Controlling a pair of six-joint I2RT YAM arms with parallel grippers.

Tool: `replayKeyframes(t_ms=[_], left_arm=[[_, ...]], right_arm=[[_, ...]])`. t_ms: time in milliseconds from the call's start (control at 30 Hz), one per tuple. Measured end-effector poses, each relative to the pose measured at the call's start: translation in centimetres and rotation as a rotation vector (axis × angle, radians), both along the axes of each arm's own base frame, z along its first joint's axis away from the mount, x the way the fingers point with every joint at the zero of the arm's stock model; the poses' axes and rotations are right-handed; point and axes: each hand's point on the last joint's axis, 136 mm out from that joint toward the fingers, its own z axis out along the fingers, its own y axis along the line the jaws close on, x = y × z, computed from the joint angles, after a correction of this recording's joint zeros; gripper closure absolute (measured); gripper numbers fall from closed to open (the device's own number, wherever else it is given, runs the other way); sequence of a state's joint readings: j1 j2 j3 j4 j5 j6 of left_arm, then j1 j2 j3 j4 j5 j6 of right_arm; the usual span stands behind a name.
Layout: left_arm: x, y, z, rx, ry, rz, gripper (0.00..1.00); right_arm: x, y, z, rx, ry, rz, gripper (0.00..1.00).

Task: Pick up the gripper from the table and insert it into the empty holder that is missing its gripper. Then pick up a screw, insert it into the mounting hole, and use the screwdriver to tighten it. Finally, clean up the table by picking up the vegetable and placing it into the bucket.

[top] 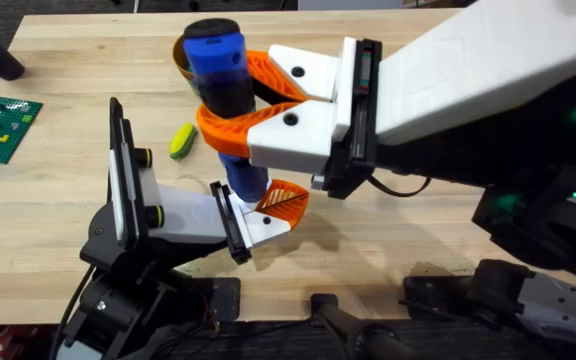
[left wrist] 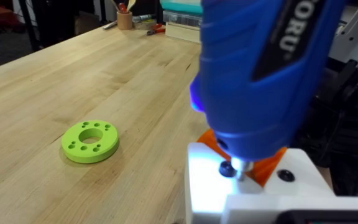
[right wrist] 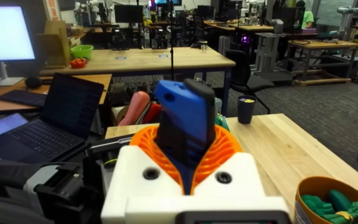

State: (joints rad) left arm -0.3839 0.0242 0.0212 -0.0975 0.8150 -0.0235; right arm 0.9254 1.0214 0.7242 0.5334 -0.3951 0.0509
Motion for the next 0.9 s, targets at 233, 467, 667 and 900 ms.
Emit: replayKeyframes(t_ms=[233, 467, 667, 900], left_arm=[[0.0, 0.0, 0.0, 0.000, 0.003, 0.000, 0.991], [0.0, 0.0, 0.0, 0.000, 0.002, 0.000, 0.991], [0.0, 0.0, 0.0, 0.000, 0.002, 0.000, 0.991], [0.0, 0.0, 0.0, 0.000, 0.002, 0.000, 0.991]], right_arm=[[0.1, 0.0, -0.3, -0.012, 0.007, -0.002, 0.958], [0.0, 0.0, 0.0, -0.001, -0.002, 0.000, 0.956], [0.1, 0.1, 0.0, 0.004, -0.006, 0.000, 0.956], [0.0, 0.0, 0.8, 0.034, -0.029, -0.001, 0.956]])
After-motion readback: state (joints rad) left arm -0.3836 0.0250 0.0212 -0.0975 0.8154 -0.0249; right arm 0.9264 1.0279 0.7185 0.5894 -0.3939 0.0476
